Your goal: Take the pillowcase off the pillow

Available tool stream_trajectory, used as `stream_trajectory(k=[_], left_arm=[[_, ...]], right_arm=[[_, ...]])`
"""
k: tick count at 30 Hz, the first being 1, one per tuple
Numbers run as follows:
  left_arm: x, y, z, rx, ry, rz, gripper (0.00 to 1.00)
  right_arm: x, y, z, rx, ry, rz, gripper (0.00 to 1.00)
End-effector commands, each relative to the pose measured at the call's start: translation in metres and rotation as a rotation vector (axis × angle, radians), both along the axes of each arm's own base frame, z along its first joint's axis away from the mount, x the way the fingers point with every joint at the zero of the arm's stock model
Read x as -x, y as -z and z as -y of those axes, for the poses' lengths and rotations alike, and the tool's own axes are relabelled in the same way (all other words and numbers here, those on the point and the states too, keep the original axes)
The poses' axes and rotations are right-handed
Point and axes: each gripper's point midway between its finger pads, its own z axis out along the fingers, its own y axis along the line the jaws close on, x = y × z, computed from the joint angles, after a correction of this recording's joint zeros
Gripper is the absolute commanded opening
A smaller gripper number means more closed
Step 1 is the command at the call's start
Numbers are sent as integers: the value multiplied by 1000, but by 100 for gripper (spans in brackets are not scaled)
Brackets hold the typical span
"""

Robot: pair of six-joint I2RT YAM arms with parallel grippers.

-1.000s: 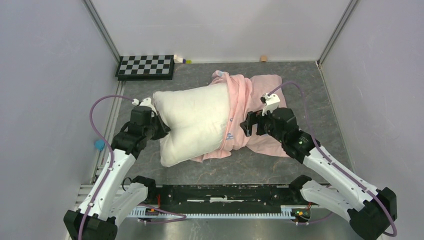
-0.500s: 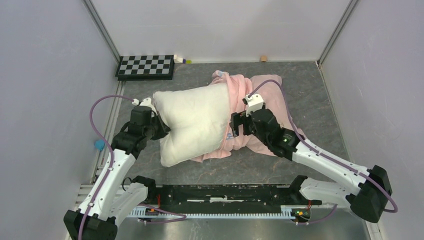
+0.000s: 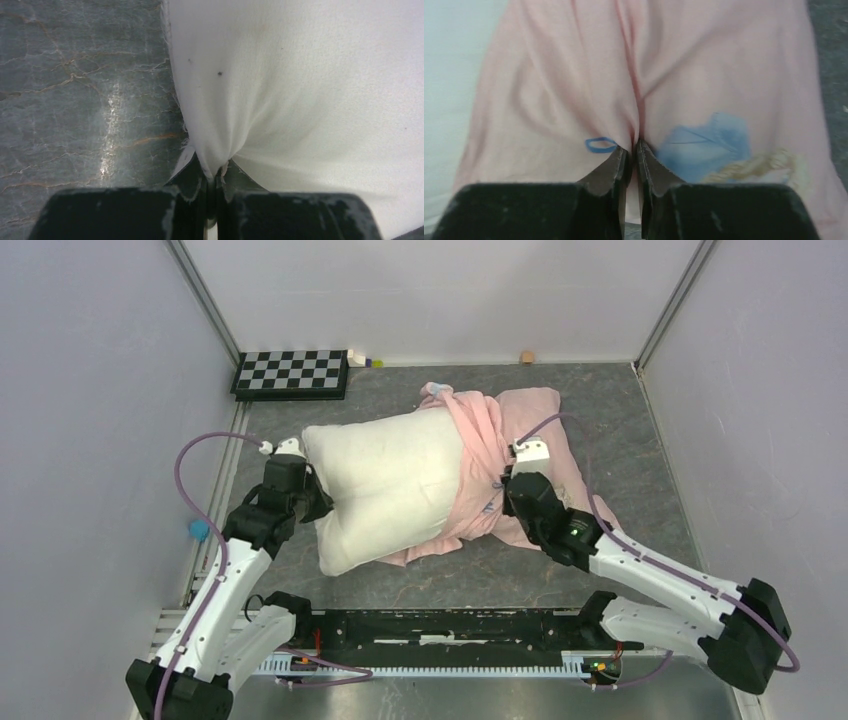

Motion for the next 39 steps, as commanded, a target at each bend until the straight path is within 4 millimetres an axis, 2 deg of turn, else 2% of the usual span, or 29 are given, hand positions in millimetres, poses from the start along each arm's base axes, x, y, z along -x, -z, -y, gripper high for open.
stream_trajectory(k=[1, 3, 6, 10, 12, 15, 20, 22, 24, 25, 27, 28, 34, 37, 39], left_arm=[[-3, -27, -53, -139, -267, 88, 2], [2, -34, -71, -195, -359, 93, 2], [9, -45, -93, -259, -462, 117, 2], [12, -48, -99, -276, -495, 127, 2], [12, -49, -102, -292, -508, 121, 2], [10, -47, -99, -289, -492, 111, 2], [-4, -42, -70, -212, -340, 96, 3], [-7, -45, -61, -161, -318, 97, 7], [-13, -53, -48, -105, -278, 116, 21], [-17, -59, -40, -73, -251, 128, 32], [-22, -71, -26, -22, -188, 148, 62], [-23, -78, -18, 1, -147, 153, 69], [-14, -129, -8, 55, -88, 216, 97], [-8, -141, 15, 174, -7, 238, 100], [-5, -139, 42, 242, 110, 208, 100]], right_arm=[[-9, 10, 87, 98, 297, 25, 12], [-11, 15, 122, 117, 387, 8, 1], [-13, 11, 159, 129, 476, 32, 0], [-10, 0, 205, 125, 664, 42, 0], [-6, -1, 219, 75, 753, 36, 0], [-14, -8, 204, -22, 672, 66, 0], [-27, -28, 167, -113, 437, 143, 0], [-30, -36, 149, -134, 325, 155, 0], [-31, -43, 127, -169, 202, 159, 0], [-31, -45, 115, -192, 138, 157, 0], [-30, -47, 98, -228, 52, 155, 0], [-30, -48, 91, -244, 17, 152, 0], [-31, -42, 90, -257, 26, 131, 0], [-30, -41, 88, -256, 10, 135, 0], [-29, -41, 86, -256, -2, 137, 0]])
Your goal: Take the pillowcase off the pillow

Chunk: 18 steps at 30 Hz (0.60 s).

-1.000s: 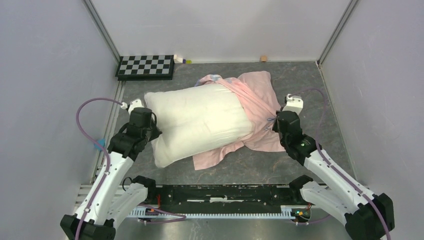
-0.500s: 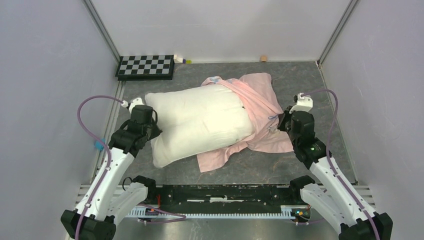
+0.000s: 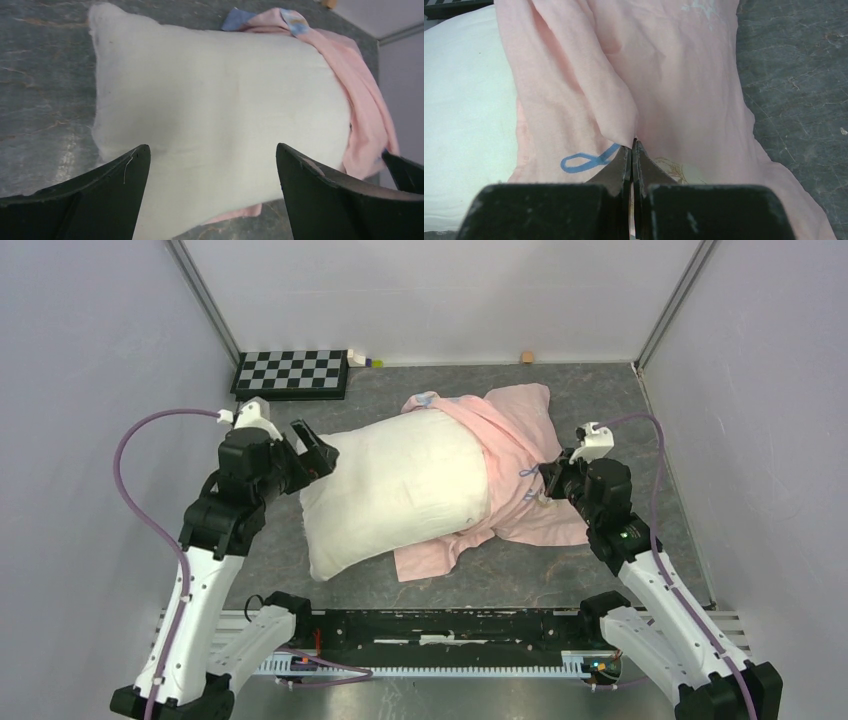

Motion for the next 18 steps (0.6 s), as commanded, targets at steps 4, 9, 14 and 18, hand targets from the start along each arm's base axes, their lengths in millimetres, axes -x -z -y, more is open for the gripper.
stream_trajectory(k=[4, 9, 14, 18], left_arm=[[13, 11, 79, -41, 277, -47, 100], [16, 27, 131, -266, 406, -71, 100], [10, 37, 165, -445, 444, -88, 100], [6, 52, 198, -493, 504, -106, 100]], right_arm=[[-3, -15, -12, -21, -73, 74, 0], [-2, -14, -20, -32, -117, 68, 0], [-1, -13, -25, -35, -147, 63, 0], [0, -12, -25, -24, -150, 55, 0]])
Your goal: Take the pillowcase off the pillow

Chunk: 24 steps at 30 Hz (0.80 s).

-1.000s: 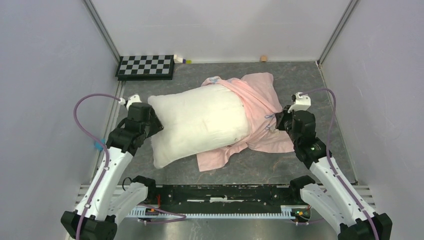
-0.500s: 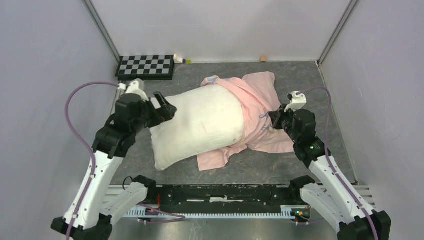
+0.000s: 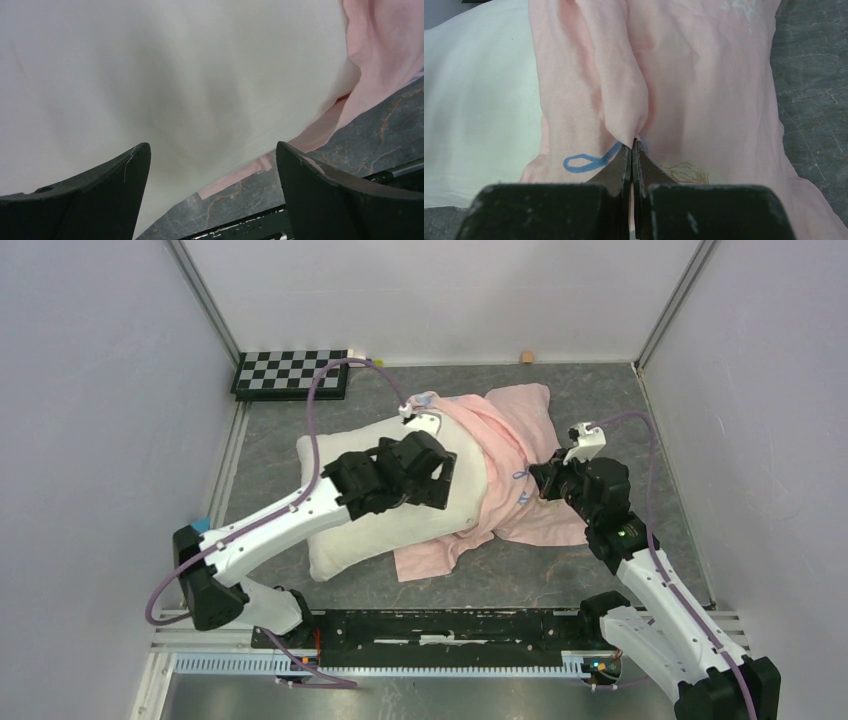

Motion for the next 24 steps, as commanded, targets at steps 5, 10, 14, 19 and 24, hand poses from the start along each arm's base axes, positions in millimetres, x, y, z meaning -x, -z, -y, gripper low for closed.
stream_trajectory(k=[5, 10, 14, 19, 24], left_arm=[[-34, 46, 25, -70, -10, -71, 100], [-41, 106, 8, -6, -95, -192, 100], [-33, 142, 7, 92, -92, -273, 94], [-31, 150, 0, 140, -117, -267, 27], [-44, 117, -29, 249, -230, -171, 2]], right_arm=[[-3, -9, -2, 3, -21, 35, 0], [-2, -6, 1, 18, -8, 28, 0], [-2, 0, 3, 31, -2, 14, 0], [-4, 6, 11, 53, 39, -5, 0], [-7, 9, 39, 108, 191, -31, 0]])
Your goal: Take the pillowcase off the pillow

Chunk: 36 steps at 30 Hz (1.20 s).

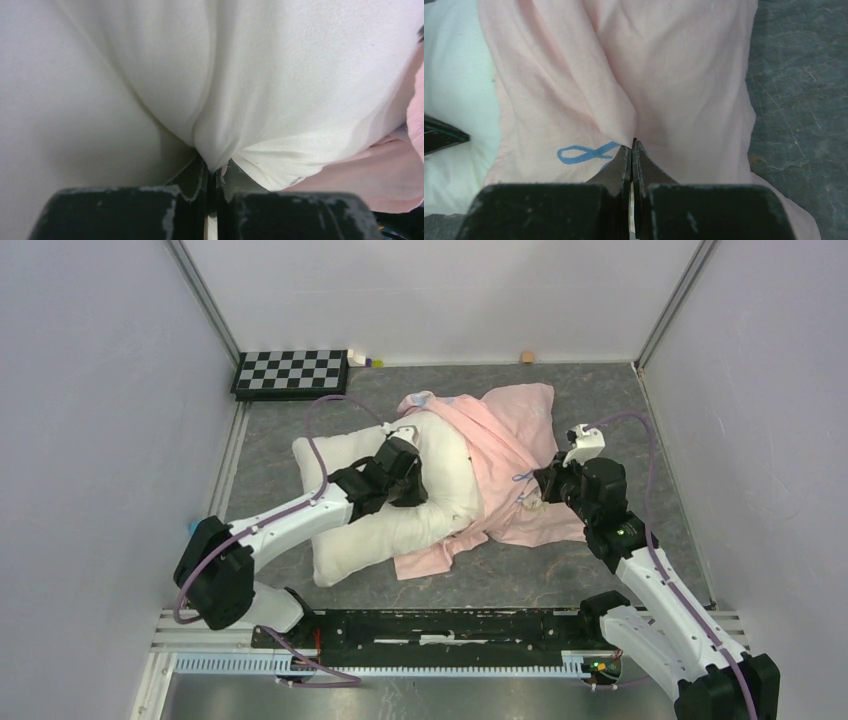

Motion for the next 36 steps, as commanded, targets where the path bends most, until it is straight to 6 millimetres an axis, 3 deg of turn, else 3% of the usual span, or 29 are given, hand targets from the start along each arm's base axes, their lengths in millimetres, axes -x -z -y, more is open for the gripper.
stream_trajectory(k=[1, 8, 11, 15, 19, 22, 28, 29, 32, 34, 36], left_arm=[[-7, 0, -53, 6, -187, -10, 2], [-12, -51, -118, 153, -392, 101, 2], [-9, -63, -140, 181, -454, 132, 2], [-7, -64, -164, 176, -516, 128, 2], [-6, -62, -172, 196, -534, 114, 2], [-6, -67, -170, 205, -515, 127, 2], [-5, -79, -144, 267, -356, 114, 2], [-4, -80, -138, 283, -326, 104, 2], [-2, -81, -125, 331, -271, 83, 2], [-3, -81, -120, 358, -258, 79, 2], [-4, -79, -118, 369, -256, 74, 2]], right_arm=[[-8, -5, 37, 74, 198, 11, 0], [3, -20, 109, 153, 595, 32, 0], [15, -32, 135, 138, 756, 71, 0], [25, -46, 146, 96, 820, 151, 0], [27, -52, 146, 79, 807, 187, 0], [22, -57, 134, 85, 720, 200, 0], [6, -65, 79, 71, 382, 239, 3], [4, -68, 66, 68, 306, 252, 11], [6, -69, 5, 46, -50, 269, 66], [11, -61, -23, 15, -217, 217, 86], [14, -44, -33, 14, -278, 120, 97]])
